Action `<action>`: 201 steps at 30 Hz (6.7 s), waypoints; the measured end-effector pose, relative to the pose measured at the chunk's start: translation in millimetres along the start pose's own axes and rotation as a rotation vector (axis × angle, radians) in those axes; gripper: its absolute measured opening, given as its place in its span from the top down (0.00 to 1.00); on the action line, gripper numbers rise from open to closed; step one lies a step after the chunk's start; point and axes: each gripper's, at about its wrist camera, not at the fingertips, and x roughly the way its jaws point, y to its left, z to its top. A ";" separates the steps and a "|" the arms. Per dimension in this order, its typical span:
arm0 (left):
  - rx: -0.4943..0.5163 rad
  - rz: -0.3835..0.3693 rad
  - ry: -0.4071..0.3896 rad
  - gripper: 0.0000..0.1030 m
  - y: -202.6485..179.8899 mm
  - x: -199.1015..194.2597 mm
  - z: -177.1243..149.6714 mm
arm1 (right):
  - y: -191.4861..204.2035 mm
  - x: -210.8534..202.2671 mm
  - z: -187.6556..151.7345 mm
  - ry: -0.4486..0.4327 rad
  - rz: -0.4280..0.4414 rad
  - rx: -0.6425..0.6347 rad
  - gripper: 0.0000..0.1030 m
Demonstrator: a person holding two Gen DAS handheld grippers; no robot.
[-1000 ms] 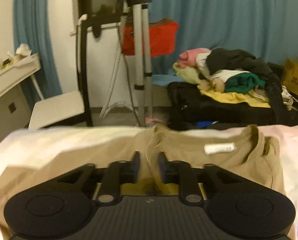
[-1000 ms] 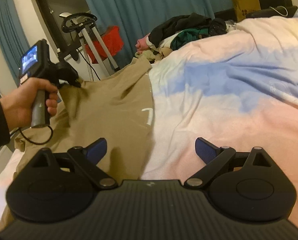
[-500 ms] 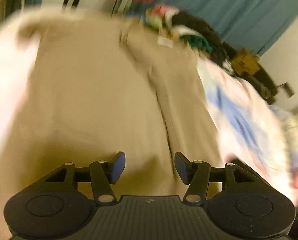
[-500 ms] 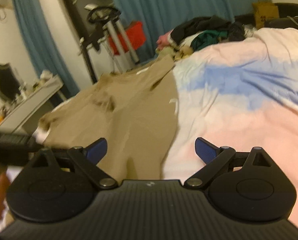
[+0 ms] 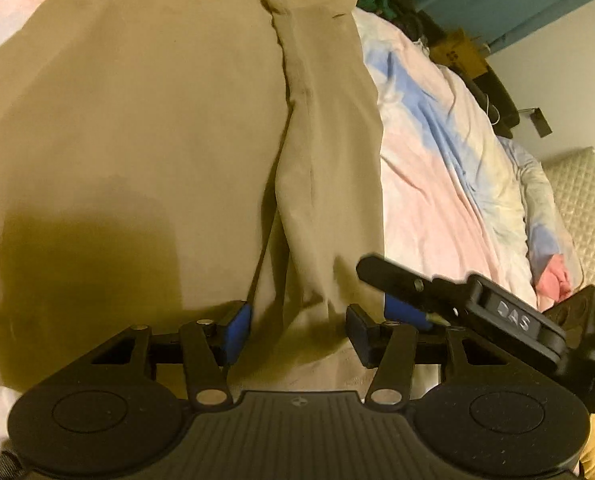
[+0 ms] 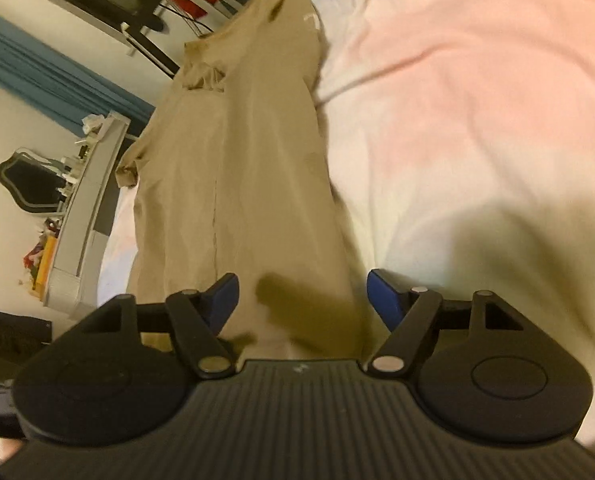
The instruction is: Fold clothes
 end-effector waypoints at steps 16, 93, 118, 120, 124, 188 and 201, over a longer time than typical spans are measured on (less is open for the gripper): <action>-0.077 -0.092 0.010 0.90 17.2 -30.3 -18.9 | 31.7 -38.9 -28.9 0.044 -0.155 -0.191 0.95; 0.073 0.316 -0.603 0.00 42.8 -152.3 29.9 | 288.6 233.2 79.0 -0.239 0.009 -1.022 0.10; -0.100 0.265 -0.607 0.00 92.0 -143.4 36.0 | 353.9 272.1 156.3 -0.485 -0.109 -0.872 0.87; -0.073 0.265 -0.618 0.00 84.7 -143.0 33.7 | 334.4 245.6 175.6 -0.558 -0.114 -0.820 0.87; -0.013 0.263 -0.642 0.00 70.4 -141.3 30.1 | 269.0 203.1 209.4 -0.678 -0.165 -0.690 0.87; 0.538 0.202 -0.090 0.99 92.2 -132.0 68.9 | 48.7 -47.8 -12.1 -0.405 -0.078 -0.254 0.05; 0.764 0.159 -0.071 0.99 -54.8 -95.6 -4.0 | 32.5 -62.4 -7.6 -0.432 -0.045 -0.174 0.05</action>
